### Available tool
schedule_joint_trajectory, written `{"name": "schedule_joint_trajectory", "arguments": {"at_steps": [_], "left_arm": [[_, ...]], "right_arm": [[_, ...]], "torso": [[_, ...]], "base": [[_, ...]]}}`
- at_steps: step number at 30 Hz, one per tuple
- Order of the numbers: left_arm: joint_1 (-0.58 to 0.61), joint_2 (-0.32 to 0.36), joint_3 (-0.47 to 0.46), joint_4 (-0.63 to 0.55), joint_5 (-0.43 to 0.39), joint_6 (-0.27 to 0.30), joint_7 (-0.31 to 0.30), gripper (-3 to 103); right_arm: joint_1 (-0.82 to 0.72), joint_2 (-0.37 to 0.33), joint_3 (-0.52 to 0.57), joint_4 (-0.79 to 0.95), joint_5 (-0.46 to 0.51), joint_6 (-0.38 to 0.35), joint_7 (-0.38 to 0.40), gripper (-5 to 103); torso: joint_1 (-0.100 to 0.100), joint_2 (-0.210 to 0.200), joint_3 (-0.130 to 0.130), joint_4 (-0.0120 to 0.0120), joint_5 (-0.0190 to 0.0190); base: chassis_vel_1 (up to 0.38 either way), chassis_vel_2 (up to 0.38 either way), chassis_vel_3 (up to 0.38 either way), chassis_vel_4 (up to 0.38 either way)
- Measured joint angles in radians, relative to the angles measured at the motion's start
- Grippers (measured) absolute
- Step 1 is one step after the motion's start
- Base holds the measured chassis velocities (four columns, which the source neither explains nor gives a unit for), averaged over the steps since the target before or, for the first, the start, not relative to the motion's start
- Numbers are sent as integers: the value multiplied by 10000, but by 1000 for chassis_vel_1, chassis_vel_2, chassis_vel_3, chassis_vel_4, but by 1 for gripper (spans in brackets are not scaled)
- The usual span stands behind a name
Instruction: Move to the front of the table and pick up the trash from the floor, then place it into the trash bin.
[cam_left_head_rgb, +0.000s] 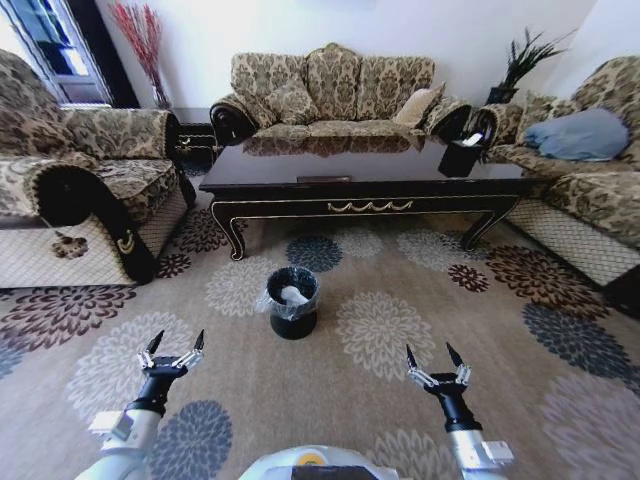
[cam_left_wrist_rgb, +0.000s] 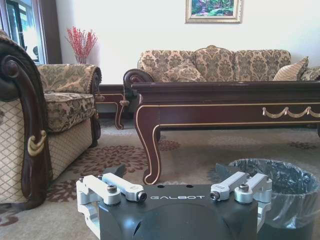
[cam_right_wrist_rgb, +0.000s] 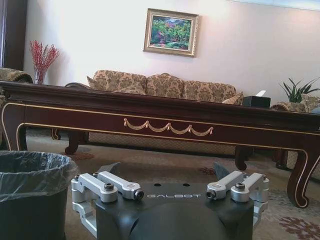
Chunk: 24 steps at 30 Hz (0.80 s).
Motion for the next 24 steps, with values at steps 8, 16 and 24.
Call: {"name": "schedule_joint_trajectory", "arguments": {"at_steps": [8,16,24], "left_arm": [[0,0,0,0,0,0,0,100],[0,0,0,0,0,0,-1,100],[0,0,0,0,0,0,0,100]], "right_arm": [[0,0,0,0,0,0,0,100],[0,0,0,0,0,0,0,100],[0,0,0,0,0,0,0,100]], "torso": [[0,0,0,0,0],[0,0,0,0,-1],[1,0,0,0,1]], "base": [[137,-137,-132,138],[152,-162,-161,155],[158,-158,-158,162]]}}
